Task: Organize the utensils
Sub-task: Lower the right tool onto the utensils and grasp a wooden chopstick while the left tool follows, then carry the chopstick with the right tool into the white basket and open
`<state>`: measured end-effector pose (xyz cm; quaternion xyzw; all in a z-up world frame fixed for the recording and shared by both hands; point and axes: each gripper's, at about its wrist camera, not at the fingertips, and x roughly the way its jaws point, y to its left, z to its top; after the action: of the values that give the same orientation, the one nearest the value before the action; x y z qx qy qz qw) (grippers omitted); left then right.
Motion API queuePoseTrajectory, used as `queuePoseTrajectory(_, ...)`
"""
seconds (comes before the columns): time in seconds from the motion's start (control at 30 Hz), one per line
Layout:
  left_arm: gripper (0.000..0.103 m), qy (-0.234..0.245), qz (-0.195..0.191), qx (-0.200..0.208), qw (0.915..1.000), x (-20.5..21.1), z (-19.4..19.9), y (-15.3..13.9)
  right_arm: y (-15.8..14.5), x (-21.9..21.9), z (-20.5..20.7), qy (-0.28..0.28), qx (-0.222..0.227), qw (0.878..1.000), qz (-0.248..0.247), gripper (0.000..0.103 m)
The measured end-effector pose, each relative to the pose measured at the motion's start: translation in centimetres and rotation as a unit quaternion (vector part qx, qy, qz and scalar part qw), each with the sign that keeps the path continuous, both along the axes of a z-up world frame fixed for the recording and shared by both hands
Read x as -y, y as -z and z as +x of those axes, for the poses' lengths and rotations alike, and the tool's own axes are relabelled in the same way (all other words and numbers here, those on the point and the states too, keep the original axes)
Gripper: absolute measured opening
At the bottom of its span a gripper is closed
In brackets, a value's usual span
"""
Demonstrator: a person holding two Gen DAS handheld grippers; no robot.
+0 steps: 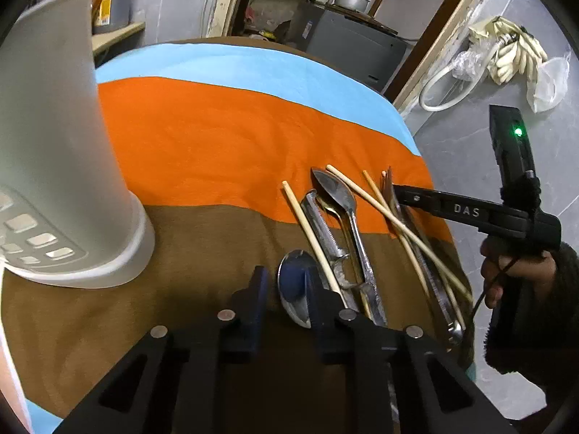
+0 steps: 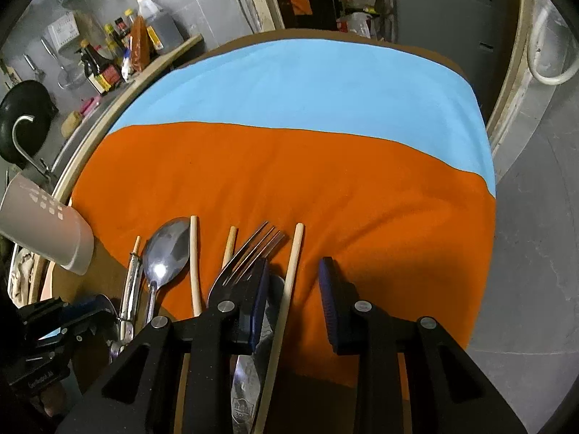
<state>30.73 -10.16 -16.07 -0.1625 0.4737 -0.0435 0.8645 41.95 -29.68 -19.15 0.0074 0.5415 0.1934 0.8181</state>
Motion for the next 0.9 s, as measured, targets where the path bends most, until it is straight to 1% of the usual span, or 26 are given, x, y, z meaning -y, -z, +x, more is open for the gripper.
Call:
queuePoseTrajectory(0.03, 0.015, 0.0, -0.005, -0.003, 1.0, 0.0, 0.1, 0.0, 0.0, 0.0, 0.2, -0.002, -0.002, 1.0, -0.005, 0.024)
queuePoseTrajectory(0.07, 0.011, 0.001, -0.008, -0.006, 1.0, 0.0, 0.3, 0.0, -0.1, 0.0, 0.1, -0.004, -0.004, 1.0, -0.012, 0.021)
queuePoseTrajectory(0.1, 0.011, 0.001, -0.008, -0.008, 0.9999, 0.1, 0.4, 0.0, -0.1, -0.2, 0.2, -0.005, -0.006, 1.0, -0.017, 0.017)
queuePoseTrajectory(0.13, 0.009, 0.003, -0.008, -0.009, 0.9999, 0.1, 0.4, -0.1, -0.2, -0.3, 0.2, -0.003, -0.01, 1.0, -0.017, 0.007)
queuePoseTrajectory(0.3, 0.004, 0.011, -0.008, -0.005, 0.9999, 0.4, 0.3, -0.9, -0.2, 0.7, -0.1, 0.016, -0.035, 0.999, 0.01, 0.004)
queuePoseTrajectory(0.37, 0.003, 0.012, -0.008, -0.001, 0.9999, 0.3, 0.0, -1.4, -0.4, 1.1, -0.6, 0.027, -0.037, 0.999, 0.02, 0.004)
queuePoseTrajectory(0.43, 0.003, 0.01, -0.005, 0.009, 0.9999, 0.1, -0.5, -2.2, -1.2, 1.4, -1.4, 0.042, -0.028, 0.998, 0.032, 0.004)
queuePoseTrajectory(0.57, 0.003, -0.005, 0.009, 0.035, 0.9993, -0.7, -1.6, -4.1, -3.9, 2.9, -3.8, 0.087, 0.023, 0.994, 0.065, 0.004)
queuePoseTrajectory(0.63, 0.003, -0.01, 0.019, 0.055, 0.9982, -1.2, -2.3, -5.4, -5.6, 3.3, -5.6, 0.111, 0.066, 0.989, 0.074, 0.004)
queuePoseTrajectory(0.7, 0.003, -0.007, 0.026, 0.078, 0.9965, -1.7, -2.8, -6.7, -7.2, 3.6, -7.2, 0.131, 0.105, 0.983, 0.073, 0.004)
queuePoseTrajectory(0.73, 0.003, -0.005, 0.032, 0.09, 0.9954, -1.9, -3.0, -7.3, -8.1, 3.7, -7.8, 0.141, 0.124, 0.979, 0.075, 0.004)
queuePoseTrajectory(0.8, 0.003, 0.005, 0.039, 0.111, 0.9931, -2.4, -3.5, -8.4, -10.2, 3.7, -9.8, 0.167, 0.169, 0.968, 0.08, 0.004)
queuePoseTrajectory(0.83, 0.003, 0.01, 0.041, 0.123, 0.9915, -2.6, -3.7, -9.2, -11.0, 3.7, -10.4, 0.174, 0.182, 0.965, 0.08, 0.004)
queuePoseTrajectory(0.87, 0.003, 0.015, 0.042, 0.131, 0.9903, -2.9, -3.8, -9.8, -12.2, 3.3, -11.3, 0.183, 0.206, 0.958, 0.083, 0.004)
queuePoseTrajectory(0.9, 0.003, 0.019, 0.042, 0.141, 0.989, -3.1, -3.8, -10.5, -13.1, 3.3, -11.9, 0.187, 0.22, 0.954, 0.087, 0.004)
